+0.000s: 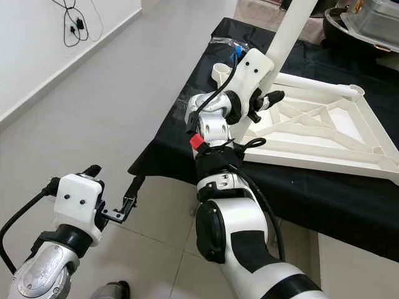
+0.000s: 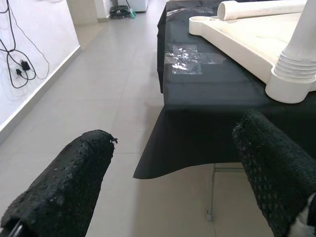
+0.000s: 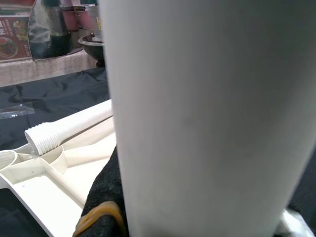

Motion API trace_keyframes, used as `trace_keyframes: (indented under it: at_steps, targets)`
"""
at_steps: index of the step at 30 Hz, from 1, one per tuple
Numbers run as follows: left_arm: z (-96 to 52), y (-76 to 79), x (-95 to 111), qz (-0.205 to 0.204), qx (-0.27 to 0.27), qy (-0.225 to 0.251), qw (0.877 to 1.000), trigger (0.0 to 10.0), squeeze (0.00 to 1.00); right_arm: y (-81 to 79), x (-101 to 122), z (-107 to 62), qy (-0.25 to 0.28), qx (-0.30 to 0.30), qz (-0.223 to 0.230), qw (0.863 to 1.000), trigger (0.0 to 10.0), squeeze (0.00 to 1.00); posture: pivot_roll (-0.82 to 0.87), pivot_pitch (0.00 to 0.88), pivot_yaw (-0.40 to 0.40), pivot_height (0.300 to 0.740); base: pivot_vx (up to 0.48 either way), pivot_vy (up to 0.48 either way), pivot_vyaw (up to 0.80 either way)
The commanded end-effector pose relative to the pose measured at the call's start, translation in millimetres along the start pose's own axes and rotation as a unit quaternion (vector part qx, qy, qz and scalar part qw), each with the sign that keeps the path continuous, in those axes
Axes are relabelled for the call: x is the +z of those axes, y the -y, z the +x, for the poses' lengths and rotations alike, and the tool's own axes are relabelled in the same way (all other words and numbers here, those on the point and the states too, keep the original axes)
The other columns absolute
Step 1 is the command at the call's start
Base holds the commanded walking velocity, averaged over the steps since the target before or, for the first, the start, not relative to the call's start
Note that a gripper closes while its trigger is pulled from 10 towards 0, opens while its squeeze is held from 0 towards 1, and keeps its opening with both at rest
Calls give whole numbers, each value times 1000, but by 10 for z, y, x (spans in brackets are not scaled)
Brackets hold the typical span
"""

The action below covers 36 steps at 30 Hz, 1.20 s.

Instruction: Building children table

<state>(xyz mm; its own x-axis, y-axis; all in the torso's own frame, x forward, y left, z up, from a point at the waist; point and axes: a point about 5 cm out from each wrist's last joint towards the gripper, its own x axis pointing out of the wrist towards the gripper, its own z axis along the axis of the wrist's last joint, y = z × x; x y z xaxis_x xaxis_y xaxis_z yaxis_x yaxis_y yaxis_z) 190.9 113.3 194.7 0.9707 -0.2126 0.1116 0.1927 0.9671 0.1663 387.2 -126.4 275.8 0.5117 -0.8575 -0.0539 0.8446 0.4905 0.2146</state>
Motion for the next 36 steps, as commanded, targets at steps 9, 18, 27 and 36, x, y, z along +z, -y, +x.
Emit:
trace_keyframes:
  at_steps: [9, 18, 27, 36]
  targets:
    - [-57, 424, 67, -63, -168, 13, 984, 10000, 0, 563, -621, 480, -100, -140, -92, 981, 10000, 0, 119, 196, -77, 740, 0, 0, 0]
    - [-64, 432, 44, -62, -172, 7, 983, 10000, 0, 587, -633, 483, -88, -143, -104, 980, 10000, 0, 123, 203, -73, 740, 0, 0, 0]
    - [-71, 403, 39, -58, -165, 5, 985, 10000, 0, 401, -619, 325, -93, -79, -78, 989, 10000, 0, 125, 211, -75, 740, 0, 0, 0]
    - [-68, 403, 34, -59, -160, 6, 985, 10000, 0, 290, -572, 236, -81, -39, -72, 993, 10000, 1000, 123, 209, -80, 740, 0, 0, 0]
